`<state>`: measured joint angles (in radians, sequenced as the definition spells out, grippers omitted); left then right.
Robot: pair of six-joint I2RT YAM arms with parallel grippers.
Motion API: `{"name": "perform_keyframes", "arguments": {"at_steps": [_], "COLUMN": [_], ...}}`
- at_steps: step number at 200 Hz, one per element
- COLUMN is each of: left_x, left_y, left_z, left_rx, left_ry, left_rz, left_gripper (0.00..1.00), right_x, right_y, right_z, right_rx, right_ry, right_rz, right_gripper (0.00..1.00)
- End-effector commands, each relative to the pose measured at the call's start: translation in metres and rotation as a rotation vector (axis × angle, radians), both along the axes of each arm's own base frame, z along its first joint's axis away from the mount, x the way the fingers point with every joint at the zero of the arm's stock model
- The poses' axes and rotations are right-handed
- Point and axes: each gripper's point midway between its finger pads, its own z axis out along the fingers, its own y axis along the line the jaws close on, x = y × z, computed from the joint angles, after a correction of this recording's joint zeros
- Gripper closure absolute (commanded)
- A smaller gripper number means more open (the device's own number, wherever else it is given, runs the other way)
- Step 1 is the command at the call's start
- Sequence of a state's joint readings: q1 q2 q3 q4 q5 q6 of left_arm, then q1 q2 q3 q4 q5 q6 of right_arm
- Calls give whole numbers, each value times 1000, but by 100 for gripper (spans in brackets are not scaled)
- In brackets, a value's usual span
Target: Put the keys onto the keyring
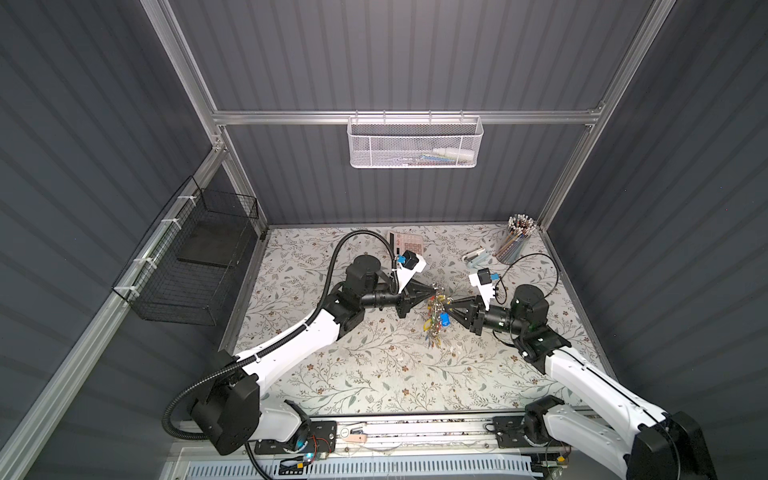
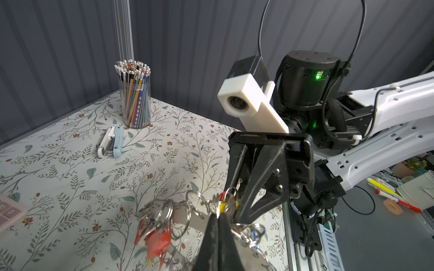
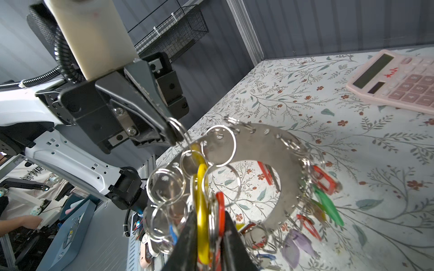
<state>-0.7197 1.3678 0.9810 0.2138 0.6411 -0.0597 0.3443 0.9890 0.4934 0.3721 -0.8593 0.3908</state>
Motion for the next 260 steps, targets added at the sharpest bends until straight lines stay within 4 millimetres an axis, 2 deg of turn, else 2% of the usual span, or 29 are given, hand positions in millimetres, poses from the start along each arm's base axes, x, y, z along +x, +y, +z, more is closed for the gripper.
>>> {"name": "perform_keyframes", "arguments": {"at_steps": [1, 59, 133, 260], "left_x": [-9, -17, -11, -9], "left_y": [6, 9, 12, 9], "left_z": [24, 19, 10, 1], "left_rx": [-43, -28, 15, 21], "left_ry": [-82, -72, -78, -49], "left_rz": [-8, -34, 0, -6], "left_gripper": [100, 100, 100, 100], "right_x": [4, 12, 6, -2], "right_y": [-2, -4, -7, -7], "right_z": [1, 4, 19, 47], "right_rx": [-23, -37, -18, 11], "right_ry": [-22, -35, -68, -117], "right_rz": [-26, -66, -60, -40], "right_gripper": [80, 81, 85, 85]}}
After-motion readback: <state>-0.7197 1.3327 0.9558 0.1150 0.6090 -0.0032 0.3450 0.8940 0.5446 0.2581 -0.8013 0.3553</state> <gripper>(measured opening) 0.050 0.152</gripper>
